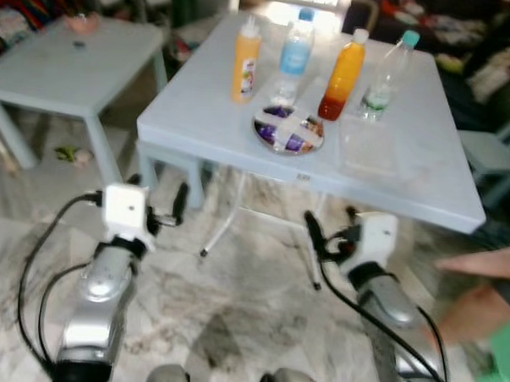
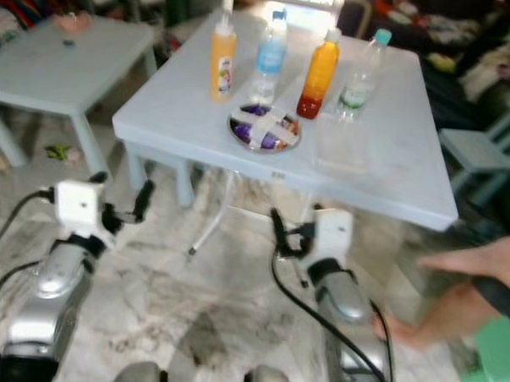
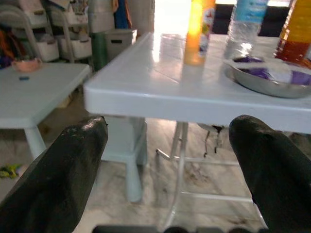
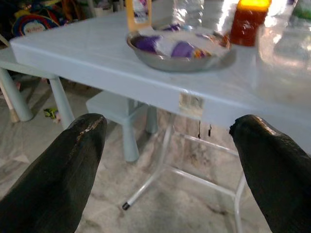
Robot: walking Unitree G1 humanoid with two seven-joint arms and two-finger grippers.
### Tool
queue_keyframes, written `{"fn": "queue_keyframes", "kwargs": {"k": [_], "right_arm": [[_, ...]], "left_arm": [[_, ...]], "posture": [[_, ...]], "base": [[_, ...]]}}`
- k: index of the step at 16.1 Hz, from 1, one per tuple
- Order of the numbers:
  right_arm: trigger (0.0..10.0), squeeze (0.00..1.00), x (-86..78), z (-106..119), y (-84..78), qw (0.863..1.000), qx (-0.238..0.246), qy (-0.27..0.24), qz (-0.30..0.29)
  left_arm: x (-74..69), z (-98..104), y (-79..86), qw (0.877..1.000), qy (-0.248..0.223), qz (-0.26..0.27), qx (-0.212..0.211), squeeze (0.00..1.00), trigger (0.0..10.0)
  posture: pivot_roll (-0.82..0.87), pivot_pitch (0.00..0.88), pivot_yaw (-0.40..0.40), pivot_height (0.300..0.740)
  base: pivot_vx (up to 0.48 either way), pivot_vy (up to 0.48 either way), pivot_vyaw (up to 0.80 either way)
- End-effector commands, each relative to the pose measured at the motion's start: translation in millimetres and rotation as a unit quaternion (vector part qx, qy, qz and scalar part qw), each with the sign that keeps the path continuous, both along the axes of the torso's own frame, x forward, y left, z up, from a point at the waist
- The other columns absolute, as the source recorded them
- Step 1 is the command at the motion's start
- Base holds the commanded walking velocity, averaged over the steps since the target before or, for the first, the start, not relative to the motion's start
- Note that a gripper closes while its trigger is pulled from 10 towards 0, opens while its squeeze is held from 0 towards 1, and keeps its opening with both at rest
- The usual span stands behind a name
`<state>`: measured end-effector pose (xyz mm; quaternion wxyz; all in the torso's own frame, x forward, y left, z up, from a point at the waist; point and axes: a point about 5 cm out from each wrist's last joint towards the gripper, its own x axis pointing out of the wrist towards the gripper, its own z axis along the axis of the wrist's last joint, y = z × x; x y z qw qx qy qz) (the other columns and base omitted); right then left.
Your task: Restocking fridge
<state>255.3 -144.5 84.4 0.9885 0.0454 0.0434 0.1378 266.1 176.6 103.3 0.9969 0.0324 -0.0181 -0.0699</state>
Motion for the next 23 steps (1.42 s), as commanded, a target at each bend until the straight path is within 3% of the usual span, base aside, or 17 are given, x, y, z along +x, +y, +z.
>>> {"fn": "queue_keyframes", "kwargs": {"k": [1,5,10,14,16,23], "right_arm": [[10.0,0.0,4.2,5,-8.9,1.0,-0.008,-0.01,-0.011],[10.0,0.0,4.4,10,-8.6,1.0,-0.011,-0.018,-0.008],[10.0,0.0,5.2,12,-4.6,1.0,-0.009,-0.019,-0.003],[10.0,0.0,2.2,9,-4.0,1.0,-0.009,-0.014,-0.004],[10.0,0.0,2.8,9,-2.8,1.0,-0.008,-0.013,-0.002],[10.0,0.0,3.0,7,1.0,1.0,-0.004,-0.012,0.003]], "left_arm": [[2.6,6,-8.7,1.0,-0.012,-0.018,0.001,0.0,10.0],[-2.6,10,-9.1,0.999,-0.018,-0.032,0.014,0.0,10.0],[-4.1,4,-12.2,0.999,0.005,-0.033,-0.012,0.0,10.0],[-4.0,4,-4.7,1.0,0.009,-0.025,-0.014,0.0,10.0],[-2.7,6,-2.3,1.0,0.002,-0.02,-0.013,0.0,10.0],[-4.2,8,0.6,1.0,-0.006,-0.014,0.001,0.0,10.0]], "posture": [[0.04,0.064,-0.055,0.74],[0.03,0.103,-0.055,0.74],[0.03,0.115,-0.057,0.74],[0.04,0.113,-0.057,0.74],[0.04,0.11,-0.059,0.74],[0.05,0.104,-0.058,0.74]], "base": [[0.465,0.0,0.0],[0.476,0.0,0.0],[0.47,0.0,-0.4],[0.337,0.341,0.0],[0.0,0.442,0.0],[0.0,0.0,0.0]]}}
